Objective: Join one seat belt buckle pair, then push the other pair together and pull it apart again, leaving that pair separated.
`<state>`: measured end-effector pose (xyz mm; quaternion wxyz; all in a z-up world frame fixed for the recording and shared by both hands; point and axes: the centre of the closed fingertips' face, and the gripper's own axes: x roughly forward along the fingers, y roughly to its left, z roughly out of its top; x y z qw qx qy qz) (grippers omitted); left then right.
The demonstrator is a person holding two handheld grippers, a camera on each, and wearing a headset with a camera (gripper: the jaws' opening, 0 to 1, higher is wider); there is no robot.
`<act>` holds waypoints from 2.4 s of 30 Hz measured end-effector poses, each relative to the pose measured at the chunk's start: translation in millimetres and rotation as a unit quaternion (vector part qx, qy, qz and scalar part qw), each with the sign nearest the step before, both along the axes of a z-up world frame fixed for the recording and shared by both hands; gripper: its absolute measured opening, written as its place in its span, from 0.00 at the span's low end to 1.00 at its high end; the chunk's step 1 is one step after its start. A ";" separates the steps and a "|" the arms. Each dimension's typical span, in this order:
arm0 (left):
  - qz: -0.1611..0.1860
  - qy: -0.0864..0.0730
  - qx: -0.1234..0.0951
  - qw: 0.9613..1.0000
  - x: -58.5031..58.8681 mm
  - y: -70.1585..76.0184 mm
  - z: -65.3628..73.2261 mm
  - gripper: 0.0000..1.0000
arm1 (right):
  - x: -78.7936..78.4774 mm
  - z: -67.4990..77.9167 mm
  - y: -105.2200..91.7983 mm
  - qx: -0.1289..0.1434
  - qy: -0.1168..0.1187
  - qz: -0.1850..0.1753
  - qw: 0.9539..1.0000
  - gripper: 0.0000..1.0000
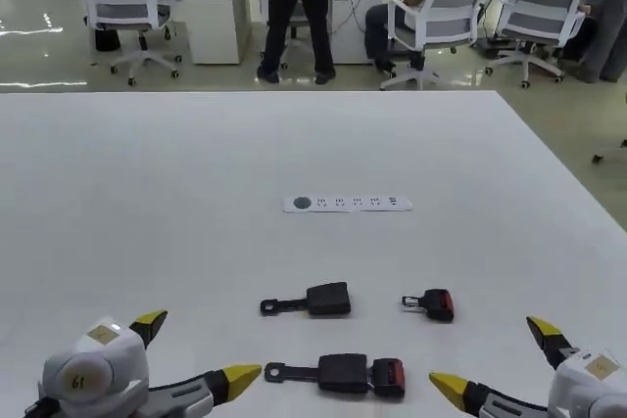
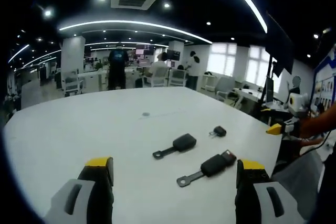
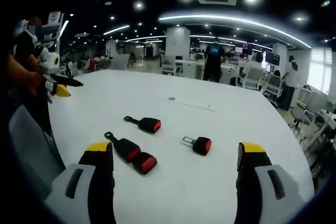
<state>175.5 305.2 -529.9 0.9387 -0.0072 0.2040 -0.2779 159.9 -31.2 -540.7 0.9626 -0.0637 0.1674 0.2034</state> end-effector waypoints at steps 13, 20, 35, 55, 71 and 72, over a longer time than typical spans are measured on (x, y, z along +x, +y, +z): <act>-0.008 0.001 0.004 1.000 -11.3 4.7 -3.3 1.00 | -15.4 -1.1 -10.0 -0.006 0.005 -0.014 1.000 1.00; -0.010 -0.002 0.004 1.000 -15.4 4.2 -1.5 1.00 | -18.0 -3.0 -12.0 -0.009 0.007 -0.014 1.000 1.00; -0.013 -0.003 0.005 1.000 -18.3 1.3 -2.5 1.00 | -23.5 -4.7 -11.4 -0.004 0.007 -0.018 1.000 1.00; -0.021 -0.002 0.009 1.000 -17.8 -2.6 -6.3 1.00 | -28.7 -8.3 -13.1 -0.004 0.013 -0.025 1.000 1.00; -0.028 -0.005 0.012 1.000 -20.5 -9.1 -2.4 1.00 | -33.7 -7.9 -12.5 -0.002 0.014 -0.027 1.000 1.00; -0.027 -0.006 0.012 1.000 -21.1 -8.8 -2.0 1.00 | -34.2 -7.4 -12.3 -0.002 0.014 -0.027 1.000 1.00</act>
